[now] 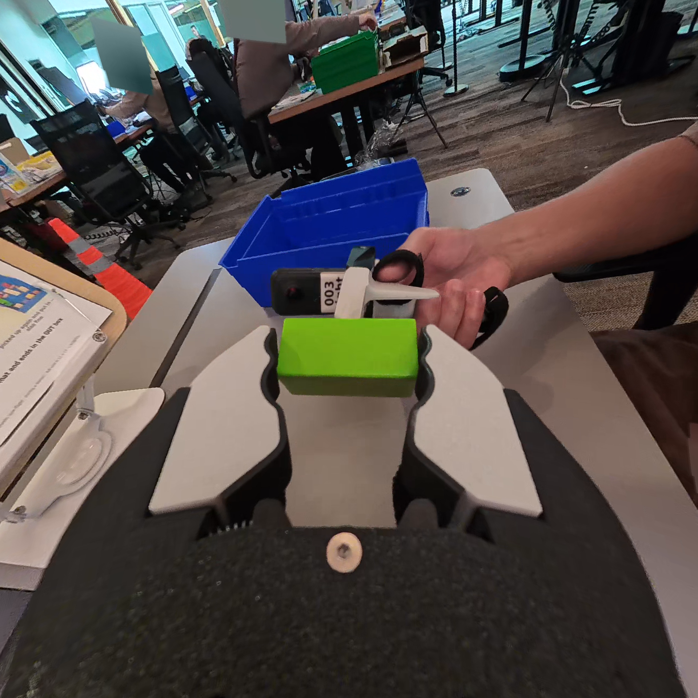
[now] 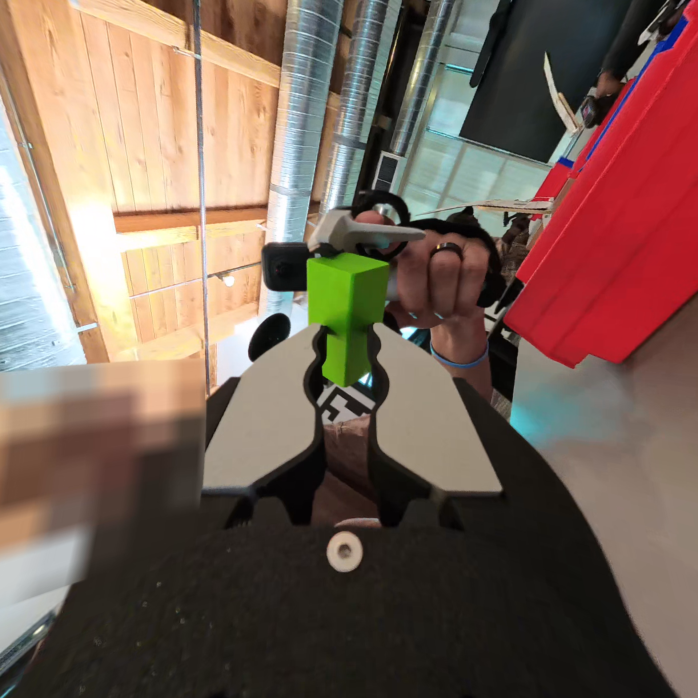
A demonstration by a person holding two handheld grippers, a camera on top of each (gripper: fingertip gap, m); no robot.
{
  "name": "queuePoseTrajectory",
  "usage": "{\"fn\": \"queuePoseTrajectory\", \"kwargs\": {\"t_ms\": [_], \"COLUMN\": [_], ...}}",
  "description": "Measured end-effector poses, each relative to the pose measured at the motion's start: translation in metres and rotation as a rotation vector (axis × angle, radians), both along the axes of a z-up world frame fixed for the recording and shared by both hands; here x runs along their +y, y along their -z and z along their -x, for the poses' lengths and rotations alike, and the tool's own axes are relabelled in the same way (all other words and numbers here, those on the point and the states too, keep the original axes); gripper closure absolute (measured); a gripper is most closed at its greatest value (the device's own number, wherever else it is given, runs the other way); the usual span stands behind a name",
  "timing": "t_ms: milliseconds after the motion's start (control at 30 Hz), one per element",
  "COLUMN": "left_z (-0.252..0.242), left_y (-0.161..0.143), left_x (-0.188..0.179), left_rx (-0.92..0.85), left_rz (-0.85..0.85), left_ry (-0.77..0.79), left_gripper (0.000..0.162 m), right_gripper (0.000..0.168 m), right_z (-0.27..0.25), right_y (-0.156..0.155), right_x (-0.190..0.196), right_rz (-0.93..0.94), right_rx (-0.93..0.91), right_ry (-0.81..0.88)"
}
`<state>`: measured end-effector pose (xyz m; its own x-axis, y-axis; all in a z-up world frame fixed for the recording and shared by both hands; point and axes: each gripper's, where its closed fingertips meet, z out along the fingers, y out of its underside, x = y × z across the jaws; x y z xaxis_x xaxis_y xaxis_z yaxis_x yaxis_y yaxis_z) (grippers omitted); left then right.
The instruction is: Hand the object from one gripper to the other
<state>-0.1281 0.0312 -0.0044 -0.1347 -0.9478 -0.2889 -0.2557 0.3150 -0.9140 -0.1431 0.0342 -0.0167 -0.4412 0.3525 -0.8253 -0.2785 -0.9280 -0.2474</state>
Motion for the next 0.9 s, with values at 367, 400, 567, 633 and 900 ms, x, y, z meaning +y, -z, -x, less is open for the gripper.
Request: {"fn": "queuePoseTrajectory", "kwargs": {"t_ms": [367,400,567,633,900], "left_z": [-0.006,-0.006,-0.002,0.006,0.083], "left_y": [0.026,0.029,0.041,0.035,0.082], "left_x": [0.005,0.005,0.008,0.009,-0.053], "left_rx": [0.148,0.166,0.227,0.203,-0.002], "left_rz": [-0.091,-0.106,-0.112,-0.088,0.49], "left_ry": [-0.064,-0.071,-0.172,-0.282,-0.619], "left_gripper": [0.092,0.092,0.091,0.091,0.093], "right_gripper": [0.129,0.134,0.134,0.134,0.134], "right_z": [0.007,0.009,0.009,0.008,-0.114], "right_y": [0.011,0.016,0.026,0.024,-0.077], "right_x": [0.007,0.008,0.009,0.009,0.009], "right_rz": [-0.066,-0.078,-0.088,-0.136,-0.444], "right_rx": [-0.158,-0.207,-0.334,-0.406,-0.88], "right_ry": [0.079,0.09,0.077,0.111,0.552]}}
